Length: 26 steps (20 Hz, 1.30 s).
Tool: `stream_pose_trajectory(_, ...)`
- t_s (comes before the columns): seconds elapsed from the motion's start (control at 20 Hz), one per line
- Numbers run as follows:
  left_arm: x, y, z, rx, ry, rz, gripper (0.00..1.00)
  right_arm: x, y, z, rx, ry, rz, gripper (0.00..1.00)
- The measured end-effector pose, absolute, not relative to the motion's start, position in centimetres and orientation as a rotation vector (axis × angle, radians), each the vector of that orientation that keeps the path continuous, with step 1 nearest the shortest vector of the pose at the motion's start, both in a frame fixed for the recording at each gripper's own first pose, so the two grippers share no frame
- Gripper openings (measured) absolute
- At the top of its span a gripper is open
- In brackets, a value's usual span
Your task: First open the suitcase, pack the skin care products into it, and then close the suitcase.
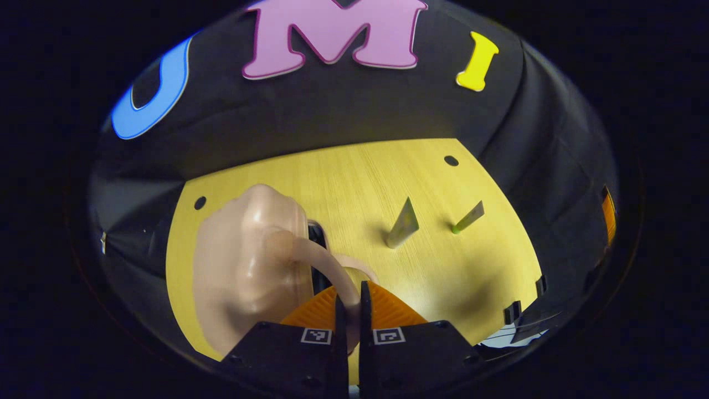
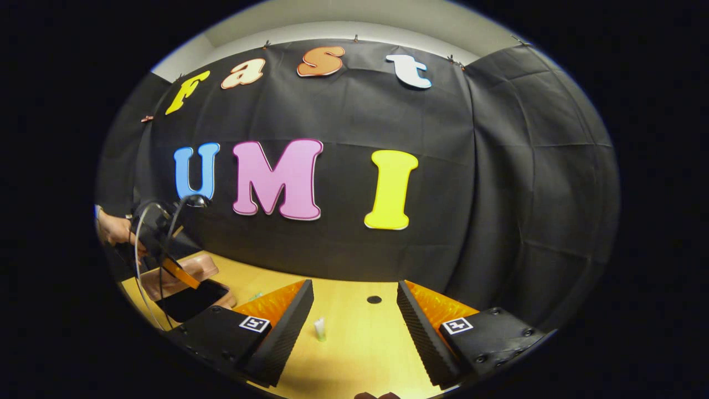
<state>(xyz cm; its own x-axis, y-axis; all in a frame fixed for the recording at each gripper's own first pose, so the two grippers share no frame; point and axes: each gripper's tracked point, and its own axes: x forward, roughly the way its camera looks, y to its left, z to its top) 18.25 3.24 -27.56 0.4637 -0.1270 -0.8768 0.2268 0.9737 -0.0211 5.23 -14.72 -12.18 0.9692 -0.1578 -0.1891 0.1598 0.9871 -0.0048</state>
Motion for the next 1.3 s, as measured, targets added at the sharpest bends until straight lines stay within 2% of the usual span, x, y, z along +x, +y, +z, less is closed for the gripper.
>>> stream_pose_trajectory(0.25,20.7,16.9,-20.2,0.113,0.93,-0.066,0.13,7.7,-9.3,-10.7,0.016,0.167,-0.111,0.97)
stream_pose_trajectory(0.6,21.7,36.5,-20.8,0.296,0.872,0.219,0.12,9.1,-4.4,-10.1,-0.013,0.171,-0.094,0.96)
stream_pose_trajectory(0.8,20.4,46.0,-25.8,0.273,0.958,0.331,0.12,9.3,-2.6,-10.3,-0.019,0.2,-0.116,0.96)
stream_pose_trajectory(0.95,19.2,50.7,-31.8,0.169,1.07,0.367,0.12,9.2,-1.5,-10.6,-0.01,0.228,-0.144,0.96)
stream_pose_trajectory(1.1,17.6,53.0,-38.4,0.03,1.141,0.386,0.12,9.4,-1.1,-12.3,0.083,0.295,-0.189,0.96)
stream_pose_trajectory(1.3,16.5,53.5,-42.9,-0.064,1.173,0.387,0.14,9.6,-2.0,-14.1,0.159,0.362,-0.268,0.96)
